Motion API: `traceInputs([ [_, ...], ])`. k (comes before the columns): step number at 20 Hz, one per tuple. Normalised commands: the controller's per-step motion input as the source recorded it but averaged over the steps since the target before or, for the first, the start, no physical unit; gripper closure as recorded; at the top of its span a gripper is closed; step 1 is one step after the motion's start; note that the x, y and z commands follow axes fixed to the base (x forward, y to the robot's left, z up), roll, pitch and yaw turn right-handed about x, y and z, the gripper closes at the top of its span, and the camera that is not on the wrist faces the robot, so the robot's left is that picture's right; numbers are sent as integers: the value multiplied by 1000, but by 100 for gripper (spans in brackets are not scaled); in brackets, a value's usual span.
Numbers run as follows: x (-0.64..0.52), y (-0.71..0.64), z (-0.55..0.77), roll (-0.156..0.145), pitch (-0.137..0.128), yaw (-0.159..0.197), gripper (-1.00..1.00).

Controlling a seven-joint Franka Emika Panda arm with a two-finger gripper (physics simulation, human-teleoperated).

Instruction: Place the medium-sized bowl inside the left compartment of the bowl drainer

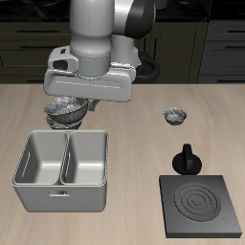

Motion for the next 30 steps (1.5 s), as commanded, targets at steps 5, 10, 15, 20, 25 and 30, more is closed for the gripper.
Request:
traceInputs([
  [5, 106, 88, -255, 14, 33, 4, 100],
  [10, 48, 73, -243, 11, 28, -1, 100],
  [15, 74, 171, -631, 30, 73, 11, 100],
  [20, 56, 148, -431, 16, 52, 19, 100],
  [25, 10, 97, -278, 12, 35, 6, 100],
  [30, -15, -47, -231, -34, 21, 1, -100],
])
